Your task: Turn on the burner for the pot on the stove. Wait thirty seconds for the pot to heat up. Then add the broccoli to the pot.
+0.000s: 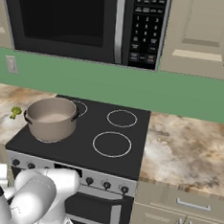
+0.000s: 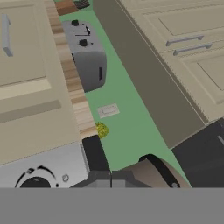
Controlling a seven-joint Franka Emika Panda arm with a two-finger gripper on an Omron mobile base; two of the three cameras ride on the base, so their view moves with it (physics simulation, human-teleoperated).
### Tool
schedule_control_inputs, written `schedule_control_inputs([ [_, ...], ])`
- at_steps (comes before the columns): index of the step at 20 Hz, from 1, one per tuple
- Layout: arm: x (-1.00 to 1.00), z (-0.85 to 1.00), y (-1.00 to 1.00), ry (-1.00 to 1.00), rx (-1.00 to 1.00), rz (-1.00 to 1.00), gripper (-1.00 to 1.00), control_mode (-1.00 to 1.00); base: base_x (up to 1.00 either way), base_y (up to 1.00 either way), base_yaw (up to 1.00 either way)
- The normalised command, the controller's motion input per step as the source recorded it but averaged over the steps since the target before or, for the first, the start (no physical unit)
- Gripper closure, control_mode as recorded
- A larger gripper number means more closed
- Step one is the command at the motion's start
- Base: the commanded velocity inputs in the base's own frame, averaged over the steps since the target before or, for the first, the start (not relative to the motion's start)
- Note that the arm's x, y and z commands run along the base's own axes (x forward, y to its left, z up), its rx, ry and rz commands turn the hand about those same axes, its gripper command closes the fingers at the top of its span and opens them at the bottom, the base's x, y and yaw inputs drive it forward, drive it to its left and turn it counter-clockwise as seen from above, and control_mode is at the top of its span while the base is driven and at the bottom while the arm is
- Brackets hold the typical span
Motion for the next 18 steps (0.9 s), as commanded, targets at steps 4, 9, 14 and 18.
schedule_control_inputs([
  [4, 0.00, 0.00, 0.00, 0.00, 0.00, 0.00, 1.00, -1.00, 0.00, 0.00, 0.00],
  [9, 0.00, 0.00, 0.00, 0.00, 0.00, 0.00, 1.00, -1.00, 0.00, 0.00, 0.00],
  [14, 0.00, 0.00, 0.00, 0.00, 0.00, 0.00, 1.00, -1.00, 0.00, 0.00, 0.00],
  [18, 0.00, 0.00, 0.00, 0.00, 0.00, 0.00, 1.00, -1.00, 0.00, 0.00, 0.00],
])
